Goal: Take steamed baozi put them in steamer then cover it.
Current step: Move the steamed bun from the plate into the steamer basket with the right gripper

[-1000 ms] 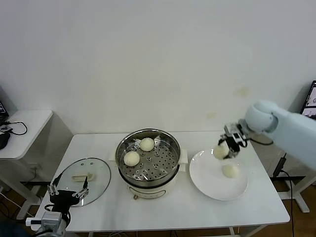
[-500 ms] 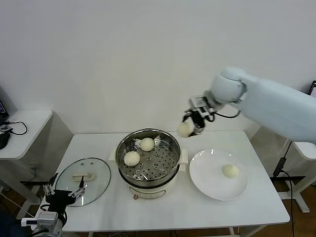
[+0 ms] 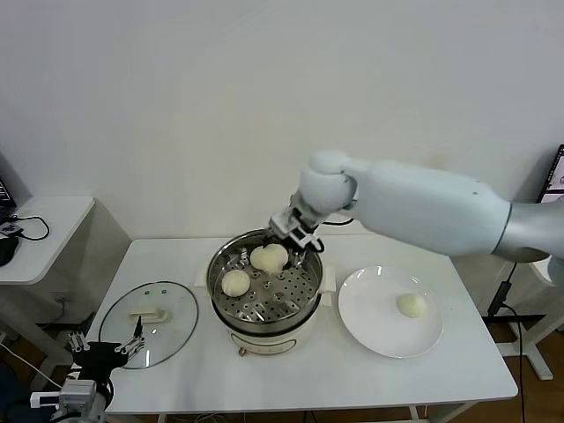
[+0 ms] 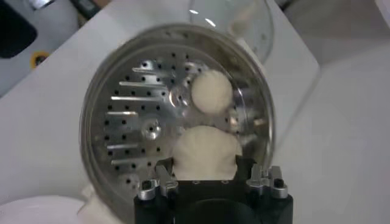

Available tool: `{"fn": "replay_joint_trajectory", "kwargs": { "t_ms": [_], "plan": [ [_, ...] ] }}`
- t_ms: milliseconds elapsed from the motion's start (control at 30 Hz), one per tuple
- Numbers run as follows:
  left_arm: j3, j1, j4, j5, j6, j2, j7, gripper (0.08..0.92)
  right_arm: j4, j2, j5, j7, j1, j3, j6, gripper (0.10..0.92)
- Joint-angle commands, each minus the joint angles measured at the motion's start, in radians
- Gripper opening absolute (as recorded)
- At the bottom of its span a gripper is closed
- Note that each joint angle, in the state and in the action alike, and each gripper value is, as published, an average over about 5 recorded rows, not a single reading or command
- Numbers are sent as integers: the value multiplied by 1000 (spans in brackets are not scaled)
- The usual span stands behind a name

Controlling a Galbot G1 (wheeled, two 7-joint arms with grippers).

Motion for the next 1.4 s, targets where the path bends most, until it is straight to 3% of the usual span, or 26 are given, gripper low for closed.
{"fn": "replay_joint_trajectory", "kwargs": {
  "t_ms": [33, 700, 800, 967, 1167, 1400],
  "plan": [
    [-3, -1, 1, 0, -1, -6, 0, 823, 53, 38, -125, 25, -28, -64, 145, 654],
    [-2, 3, 2, 2, -7, -25, -1, 823, 44, 70, -152, 8, -57, -92, 175, 665],
    [-3, 2, 3, 1, -8, -25, -2, 823, 42, 70, -142, 6, -43, -91, 175, 690],
    [-3, 0, 3, 0, -8, -22, -1, 823, 38, 55, -117, -2, -2, -74, 178, 799],
    [-5, -3, 0, -2, -7, -13, 0, 823, 41, -10, -57, -43, 50, -9, 151, 822],
    [-16, -4, -5, -11, -6, 8, 0, 823, 53, -188, 25, -107, 72, 90, -24, 823]
  ]
}}
